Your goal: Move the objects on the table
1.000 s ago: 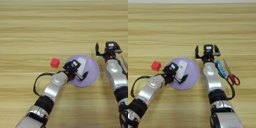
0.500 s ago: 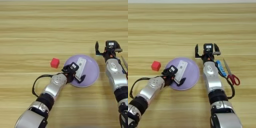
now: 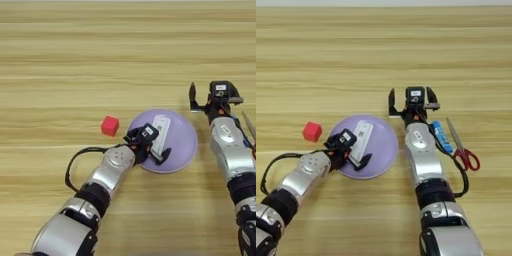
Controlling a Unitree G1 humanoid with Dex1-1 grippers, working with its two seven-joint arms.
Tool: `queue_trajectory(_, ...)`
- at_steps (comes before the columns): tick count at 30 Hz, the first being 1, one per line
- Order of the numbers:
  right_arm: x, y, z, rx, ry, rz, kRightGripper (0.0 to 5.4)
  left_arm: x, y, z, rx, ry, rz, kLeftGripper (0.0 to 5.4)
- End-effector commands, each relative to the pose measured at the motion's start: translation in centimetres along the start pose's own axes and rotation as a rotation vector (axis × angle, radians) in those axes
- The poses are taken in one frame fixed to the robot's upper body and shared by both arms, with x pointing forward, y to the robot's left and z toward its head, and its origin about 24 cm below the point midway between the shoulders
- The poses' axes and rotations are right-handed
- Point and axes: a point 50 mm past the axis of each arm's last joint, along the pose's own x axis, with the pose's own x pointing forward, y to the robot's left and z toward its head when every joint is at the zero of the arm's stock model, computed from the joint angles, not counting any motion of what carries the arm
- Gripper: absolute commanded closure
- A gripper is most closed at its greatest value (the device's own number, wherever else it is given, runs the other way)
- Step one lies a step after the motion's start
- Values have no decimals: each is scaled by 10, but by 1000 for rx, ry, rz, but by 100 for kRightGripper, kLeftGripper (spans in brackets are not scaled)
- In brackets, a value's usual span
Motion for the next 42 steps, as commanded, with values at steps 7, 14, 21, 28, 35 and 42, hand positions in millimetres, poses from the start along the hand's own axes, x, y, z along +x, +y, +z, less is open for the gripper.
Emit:
queue_trajectory(7,-1,2,0,5,12,-3,3,-1,3,-9,11,46,13,0)
queue_trajectory(14,-1,2,0,4,11,-3,0,-1,3,-10,21,54,14,32)
queue_trajectory(21,-1,2,0,3,9,-3,0,-1,3,-10,28,54,10,97)
queue_trajectory(28,-1,1,0,2,8,-3,0,-1,3,-10,25,50,15,163)
queue_trajectory(35,-1,1,0,2,7,-4,0,-1,4,-9,24,46,19,223)
queue_trajectory(42,-1,1,0,2,7,-3,0,-1,5,-8,23,40,23,256)
